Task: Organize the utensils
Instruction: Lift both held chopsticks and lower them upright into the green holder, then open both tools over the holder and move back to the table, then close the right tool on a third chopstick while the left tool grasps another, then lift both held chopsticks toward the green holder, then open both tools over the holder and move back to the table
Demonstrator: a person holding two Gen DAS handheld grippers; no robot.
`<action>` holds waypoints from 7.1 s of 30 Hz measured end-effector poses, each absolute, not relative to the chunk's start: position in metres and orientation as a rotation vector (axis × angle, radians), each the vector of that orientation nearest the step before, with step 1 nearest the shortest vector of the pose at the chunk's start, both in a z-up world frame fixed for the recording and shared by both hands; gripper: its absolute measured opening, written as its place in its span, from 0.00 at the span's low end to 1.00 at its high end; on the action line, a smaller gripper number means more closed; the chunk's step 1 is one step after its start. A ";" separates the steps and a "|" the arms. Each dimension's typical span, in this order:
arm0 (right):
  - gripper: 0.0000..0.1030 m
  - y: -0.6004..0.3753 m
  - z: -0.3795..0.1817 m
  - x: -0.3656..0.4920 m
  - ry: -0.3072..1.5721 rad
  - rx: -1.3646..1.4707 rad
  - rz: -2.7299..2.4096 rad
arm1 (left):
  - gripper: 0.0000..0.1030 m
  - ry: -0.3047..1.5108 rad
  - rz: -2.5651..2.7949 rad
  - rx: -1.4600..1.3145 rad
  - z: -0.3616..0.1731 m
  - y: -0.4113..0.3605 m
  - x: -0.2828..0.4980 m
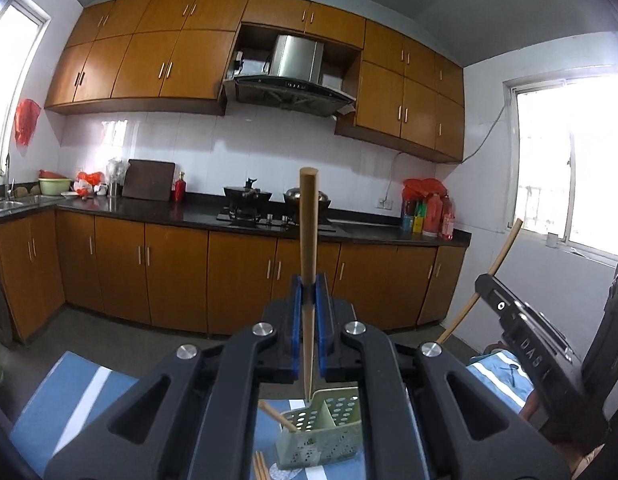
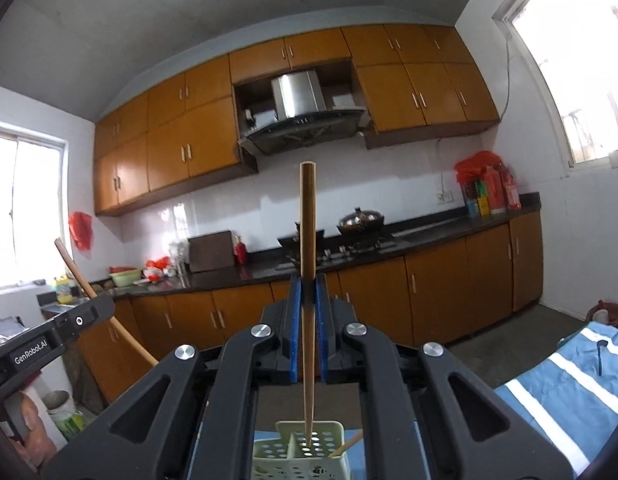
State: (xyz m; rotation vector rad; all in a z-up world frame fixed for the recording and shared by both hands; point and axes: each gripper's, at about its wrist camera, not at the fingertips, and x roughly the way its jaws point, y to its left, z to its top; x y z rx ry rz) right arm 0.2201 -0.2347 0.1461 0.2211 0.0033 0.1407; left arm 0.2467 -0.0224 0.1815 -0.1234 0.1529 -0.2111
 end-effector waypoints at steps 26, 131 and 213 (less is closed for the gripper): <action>0.29 -0.261 0.098 0.166 0.250 0.141 0.087 | 0.32 0.317 -0.154 -0.167 0.120 0.031 0.192; 0.08 -0.291 -0.080 0.199 0.856 0.151 -0.045 | 0.09 0.882 -0.049 -0.147 -0.080 0.056 0.225; 0.40 -0.230 0.117 0.220 0.136 0.217 0.179 | 0.18 0.268 -0.226 -0.207 0.143 -0.011 0.277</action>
